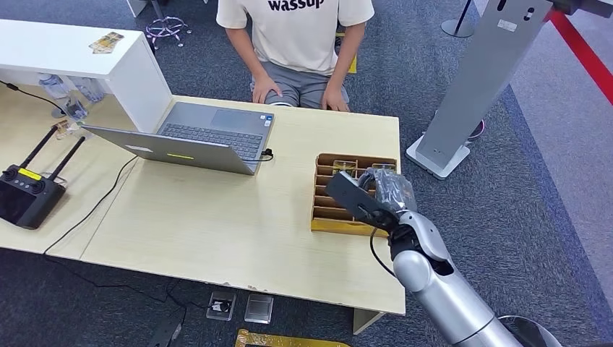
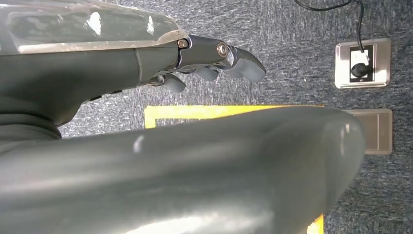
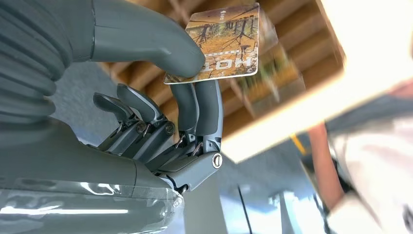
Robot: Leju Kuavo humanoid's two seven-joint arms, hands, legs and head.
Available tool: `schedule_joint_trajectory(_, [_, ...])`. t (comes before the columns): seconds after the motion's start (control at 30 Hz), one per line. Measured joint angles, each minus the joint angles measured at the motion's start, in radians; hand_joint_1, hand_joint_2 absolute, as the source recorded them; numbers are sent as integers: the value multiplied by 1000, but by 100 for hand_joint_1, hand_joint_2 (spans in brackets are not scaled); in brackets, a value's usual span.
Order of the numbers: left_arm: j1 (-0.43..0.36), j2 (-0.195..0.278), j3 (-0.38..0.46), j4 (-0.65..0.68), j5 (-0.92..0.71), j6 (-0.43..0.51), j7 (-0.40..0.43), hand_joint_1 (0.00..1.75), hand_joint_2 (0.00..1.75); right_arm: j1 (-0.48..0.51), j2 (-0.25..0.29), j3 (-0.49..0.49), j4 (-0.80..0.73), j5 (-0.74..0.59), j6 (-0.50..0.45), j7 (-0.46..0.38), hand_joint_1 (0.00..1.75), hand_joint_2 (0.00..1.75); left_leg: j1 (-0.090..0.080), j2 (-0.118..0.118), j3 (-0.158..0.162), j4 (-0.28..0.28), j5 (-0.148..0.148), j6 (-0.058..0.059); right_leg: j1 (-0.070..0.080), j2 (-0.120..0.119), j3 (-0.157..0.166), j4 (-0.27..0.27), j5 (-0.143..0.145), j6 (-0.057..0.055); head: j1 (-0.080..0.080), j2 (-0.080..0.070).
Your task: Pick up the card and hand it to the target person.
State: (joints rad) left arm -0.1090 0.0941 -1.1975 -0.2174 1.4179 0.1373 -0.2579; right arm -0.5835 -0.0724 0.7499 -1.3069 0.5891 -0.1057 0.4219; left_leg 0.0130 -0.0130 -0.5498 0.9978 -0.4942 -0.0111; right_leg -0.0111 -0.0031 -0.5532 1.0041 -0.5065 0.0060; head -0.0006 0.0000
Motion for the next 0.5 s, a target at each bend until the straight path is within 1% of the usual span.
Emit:
schedule_joint_trajectory(0.1, [0,0,0,0,3,0,-3,0,0,-10,-22,-10,-62,59,-42,19,175,175,0,0,0,0,0,0,0,0,0,0,0,0,0,0])
schedule_joint_trajectory(0.2, [0,0,0,0,8,2,-4,0,0,-10,-36,-13,-119,111,-101,0,175,175,0,0,0,0,0,0,0,0,0,0,0,0,0,0])
schedule_joint_trajectory(0.33, [0,0,0,0,10,3,-5,0,0,-10,-40,-12,-164,121,-151,-67,175,175,0,0,0,0,0,0,0,0,0,0,0,0,-1,0])
schedule_joint_trajectory(0.5, [-1,0,0,0,9,2,-9,0,0,-10,-31,-10,-161,91,-220,-198,175,175,0,0,-1,0,0,0,0,0,0,0,0,0,0,0])
